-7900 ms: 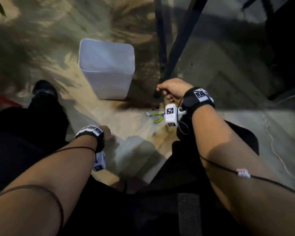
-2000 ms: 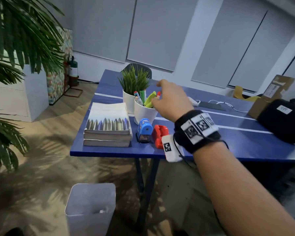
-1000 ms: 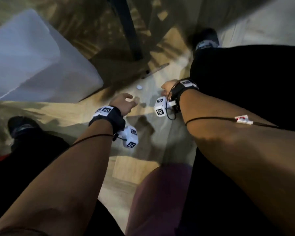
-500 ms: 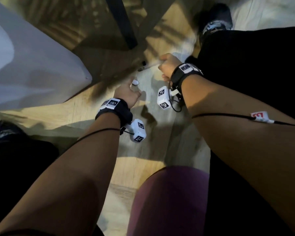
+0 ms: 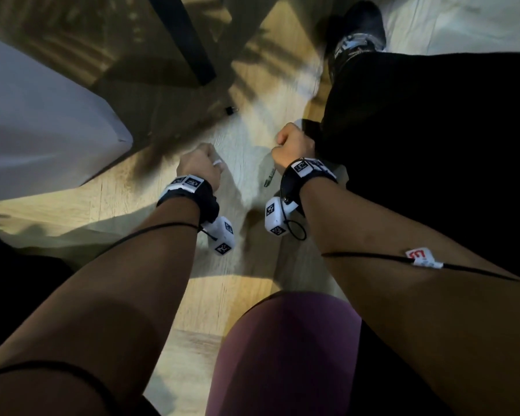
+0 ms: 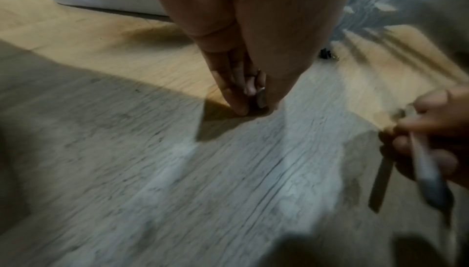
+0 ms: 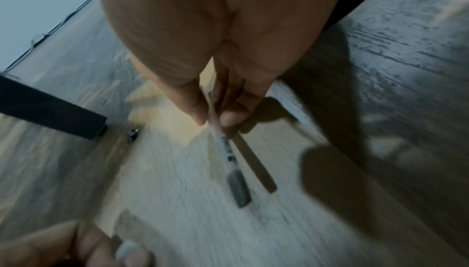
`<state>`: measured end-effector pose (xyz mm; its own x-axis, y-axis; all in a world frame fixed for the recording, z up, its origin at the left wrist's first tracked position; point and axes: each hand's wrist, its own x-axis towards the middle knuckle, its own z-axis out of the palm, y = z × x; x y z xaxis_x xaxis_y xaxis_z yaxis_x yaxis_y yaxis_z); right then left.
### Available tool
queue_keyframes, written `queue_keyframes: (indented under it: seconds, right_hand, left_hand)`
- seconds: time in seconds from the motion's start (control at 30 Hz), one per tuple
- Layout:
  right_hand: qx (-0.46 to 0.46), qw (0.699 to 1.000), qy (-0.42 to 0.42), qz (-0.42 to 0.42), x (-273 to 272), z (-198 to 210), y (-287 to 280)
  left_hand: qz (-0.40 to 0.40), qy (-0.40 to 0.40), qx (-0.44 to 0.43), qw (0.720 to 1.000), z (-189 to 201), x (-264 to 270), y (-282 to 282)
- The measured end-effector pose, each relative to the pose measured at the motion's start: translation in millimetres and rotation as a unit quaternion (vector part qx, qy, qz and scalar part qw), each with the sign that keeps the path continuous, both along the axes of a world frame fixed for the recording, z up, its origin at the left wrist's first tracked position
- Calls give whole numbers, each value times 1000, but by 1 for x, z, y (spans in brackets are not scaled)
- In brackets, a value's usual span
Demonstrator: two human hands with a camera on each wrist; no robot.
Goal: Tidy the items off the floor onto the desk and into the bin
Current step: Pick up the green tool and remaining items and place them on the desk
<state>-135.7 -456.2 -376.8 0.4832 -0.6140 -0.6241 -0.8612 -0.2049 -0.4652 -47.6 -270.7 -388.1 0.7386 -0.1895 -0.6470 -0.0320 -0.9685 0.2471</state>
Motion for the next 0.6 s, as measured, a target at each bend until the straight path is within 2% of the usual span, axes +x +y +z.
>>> queue_keyframes:
  seconds: [0.13,0.3,0.4,0.5,0.53,0.6]
  right_hand:
    - [141,987,-44,-63,0,4,3]
    - [323,921,-101,-195,-7,35,1]
    - [394,888,-91,-218,-3,67,2]
    - [467,852,-101,-214,8,109,12]
    - [476,849,-108,-203,11,124,17]
    - [462,865,-122,-152,15,158,29]
  left_hand:
    - [-20,28,-2,999,8,-10,6]
    - [128,109,-102,980,30,-20,18]
    - [117,135,-133,975,62,-19,18]
    - [65,86,-121,987,108,-6,25]
    - [44,53,-107,992,127,0,27]
    - [-6,-16,-87,996,172,10,29]
